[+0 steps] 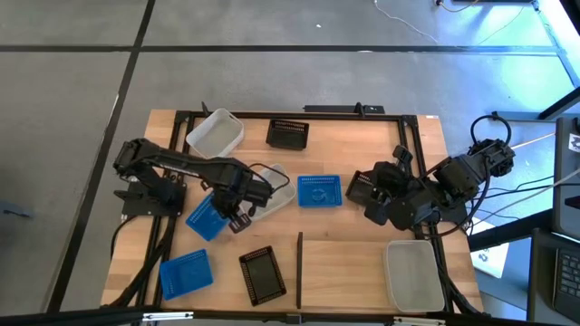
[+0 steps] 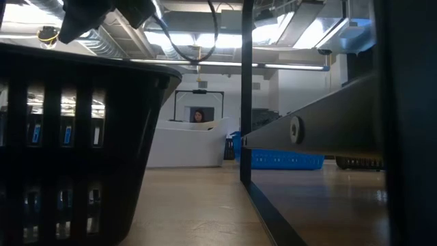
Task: Stack baskets on shelf by color
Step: Put the middle blue bin on the shelf
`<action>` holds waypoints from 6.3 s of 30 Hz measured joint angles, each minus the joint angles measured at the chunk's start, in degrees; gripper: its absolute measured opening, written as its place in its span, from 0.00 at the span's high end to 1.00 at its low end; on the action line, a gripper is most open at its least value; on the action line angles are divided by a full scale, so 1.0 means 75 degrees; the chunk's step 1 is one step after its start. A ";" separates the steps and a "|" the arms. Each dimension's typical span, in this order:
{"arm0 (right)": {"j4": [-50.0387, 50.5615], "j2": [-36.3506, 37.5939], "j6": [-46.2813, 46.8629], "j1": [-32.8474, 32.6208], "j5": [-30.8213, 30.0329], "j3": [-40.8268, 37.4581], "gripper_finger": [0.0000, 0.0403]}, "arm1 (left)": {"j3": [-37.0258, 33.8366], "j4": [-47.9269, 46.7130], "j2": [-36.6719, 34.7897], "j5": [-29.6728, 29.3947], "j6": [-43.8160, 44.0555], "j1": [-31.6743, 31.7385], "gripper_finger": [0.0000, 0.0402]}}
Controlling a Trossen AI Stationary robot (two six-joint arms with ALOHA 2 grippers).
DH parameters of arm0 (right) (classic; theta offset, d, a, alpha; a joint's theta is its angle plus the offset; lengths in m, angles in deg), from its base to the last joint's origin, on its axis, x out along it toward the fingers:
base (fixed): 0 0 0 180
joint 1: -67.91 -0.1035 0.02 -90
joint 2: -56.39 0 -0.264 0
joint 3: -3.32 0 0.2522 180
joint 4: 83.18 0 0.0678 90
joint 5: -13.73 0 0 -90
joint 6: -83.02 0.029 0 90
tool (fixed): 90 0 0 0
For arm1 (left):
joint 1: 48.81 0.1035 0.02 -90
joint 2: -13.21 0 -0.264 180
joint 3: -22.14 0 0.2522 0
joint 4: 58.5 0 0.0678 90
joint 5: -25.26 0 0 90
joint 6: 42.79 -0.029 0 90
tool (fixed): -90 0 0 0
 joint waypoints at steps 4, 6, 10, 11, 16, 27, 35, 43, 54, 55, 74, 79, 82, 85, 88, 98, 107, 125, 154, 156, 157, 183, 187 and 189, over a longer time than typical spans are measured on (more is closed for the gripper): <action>0.0001 0.0000 -0.0110 0.0000 -0.0001 0.0000 0.71 | 0.0003 -0.0029 -0.0015 -0.0107 0.0020 0.0069 1.00; 0.0000 0.0000 -0.0155 0.0000 -0.0004 0.0000 0.71 | 0.0003 -0.0038 -0.0015 -0.0023 -0.0155 0.0097 1.00; 0.0001 0.0000 -0.0170 0.0000 -0.0004 0.0000 0.71 | 0.0003 -0.0026 -0.0015 -0.0171 -0.0787 0.0108 1.00; 0.0001 0.0000 -0.0172 0.0000 -0.0004 0.0000 0.71 | 0.0003 -0.0026 -0.0015 -0.0219 -0.0871 0.0108 1.00; 0.0001 0.0000 -0.0170 0.0000 -0.0006 0.0000 0.71 | 0.0003 -0.0030 -0.0015 -0.0251 -0.0836 0.0198 0.94; 0.0000 0.0000 -0.0154 0.0000 -0.0007 0.0000 0.71 | 0.0002 0.0133 -0.0015 -0.0763 -0.0321 0.0214 0.82; 0.0001 0.0000 -0.0146 0.0000 0.0051 0.0000 0.71 | -0.0593 0.0856 -0.0023 -0.0771 0.0250 -0.0509 0.83; 0.0001 0.0000 -0.0152 0.0000 0.0062 0.0000 0.71 | -0.1785 0.1862 -0.0021 -0.0851 0.0792 -0.1045 0.83; 0.0001 0.0000 -0.0136 0.0058 0.0416 0.0000 0.71 | -0.2604 0.2856 -0.0020 -0.0872 0.1035 -0.1069 0.83; 0.0001 0.0000 -0.0134 0.0058 0.0415 0.0000 0.71 | -0.2660 0.3004 -0.0020 -0.0872 0.1034 -0.1069 0.83; -0.0029 0.0000 -0.0114 0.0058 0.0468 0.0000 0.71 | -0.3048 0.3249 -0.0020 -0.1003 0.1032 -0.1071 0.83; -0.0029 0.0000 -0.0114 0.0058 0.0539 0.0000 0.71 | -0.3048 0.3252 -0.0020 -0.1172 0.1035 -0.1069 0.83; -0.0026 0.0000 -0.0117 0.0058 0.0664 0.0000 0.71 | -0.3048 0.3255 -0.0020 -0.1172 0.1035 -0.1069 0.83; -0.0029 0.0000 -0.0114 0.0058 0.0666 0.0000 0.71 | -0.3048 0.3252 -0.0020 -0.1209 0.1035 -0.1072 0.83; -0.0029 0.0000 -0.0125 0.0058 0.0663 0.0000 0.71 | -0.3048 0.3255 -0.0020 -0.1285 0.1038 -0.1069 0.83; -0.0027 0.0000 -0.0149 0.0058 0.0660 0.0000 0.71 | -0.3045 0.3398 -0.0020 -0.1492 0.1233 -0.1069 0.83; -0.0026 0.0000 -0.0166 0.0058 0.0658 0.0000 0.71 | -0.3406 0.3540 -0.0015 -0.1449 0.1440 -0.1072 0.83; -0.0026 -0.0001 -0.0157 0.0098 0.0608 0.0000 0.71 | -0.4290 0.4313 -0.0015 -0.1175 0.1157 -0.1030 0.88; -0.2850 -0.0067 -0.4075 0.1778 -0.0661 -0.0189 0.71 | -0.0289 -0.0113 -0.0020 -0.7284 -0.6225 -0.1265 1.00; -0.3314 -0.0067 -0.4587 0.1923 -0.0423 -0.0189 0.71 | -0.0287 -0.0106 -0.0020 -0.7948 -0.6738 -0.1195 1.00; -0.3527 -0.0067 -0.4826 0.1990 -0.0305 -0.0189 0.71 | -0.0286 -0.0102 -0.0020 -0.8189 -0.7033 -0.1160 1.00; -0.7541 -0.1623 -0.7171 0.3565 0.2463 -0.0198 0.71 | -0.0286 0.0111 -0.0020 -1.1398 -1.0433 -0.0687 1.00; -0.7567 -0.1818 -0.6919 0.3775 0.2490 -0.0198 0.71 | -0.0286 0.0135 -0.0020 -1.1415 -1.0432 -0.0691 1.00; -0.7591 -0.1882 -0.6730 0.3908 0.2712 -0.0198 0.71 | -0.0286 0.0140 -0.0020 -1.1448 -1.0433 -0.0693 1.00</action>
